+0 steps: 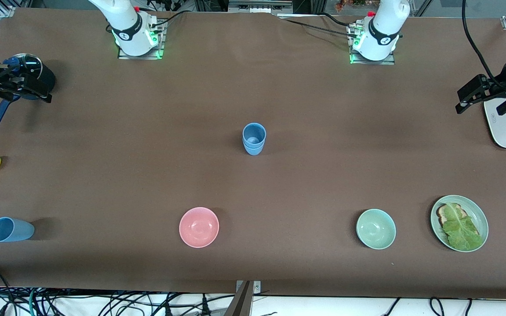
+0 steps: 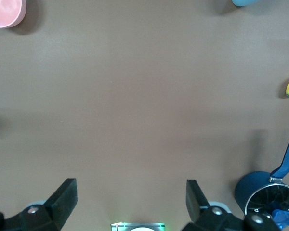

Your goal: Stack blue cups with both arms

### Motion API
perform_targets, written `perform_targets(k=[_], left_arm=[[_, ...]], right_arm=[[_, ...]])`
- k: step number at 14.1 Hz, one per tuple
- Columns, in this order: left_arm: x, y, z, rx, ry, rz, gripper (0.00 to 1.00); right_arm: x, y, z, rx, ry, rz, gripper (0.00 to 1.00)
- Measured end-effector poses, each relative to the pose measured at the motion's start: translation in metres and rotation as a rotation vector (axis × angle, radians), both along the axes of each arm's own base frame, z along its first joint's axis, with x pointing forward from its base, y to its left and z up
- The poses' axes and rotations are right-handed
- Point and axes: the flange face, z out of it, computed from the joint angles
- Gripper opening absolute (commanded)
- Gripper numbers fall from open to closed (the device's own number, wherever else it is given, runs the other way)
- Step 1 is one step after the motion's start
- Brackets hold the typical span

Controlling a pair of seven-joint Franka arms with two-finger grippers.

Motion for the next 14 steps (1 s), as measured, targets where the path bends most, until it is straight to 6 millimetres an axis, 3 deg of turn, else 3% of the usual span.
perform_targets(k=[14], left_arm=[[0.0,0.001,-0.001,0.0,0.006,0.001,0.99]], right_arm=[[-0.006,-0.012,0.012,0.01,-0.023,-0.027,1.0]])
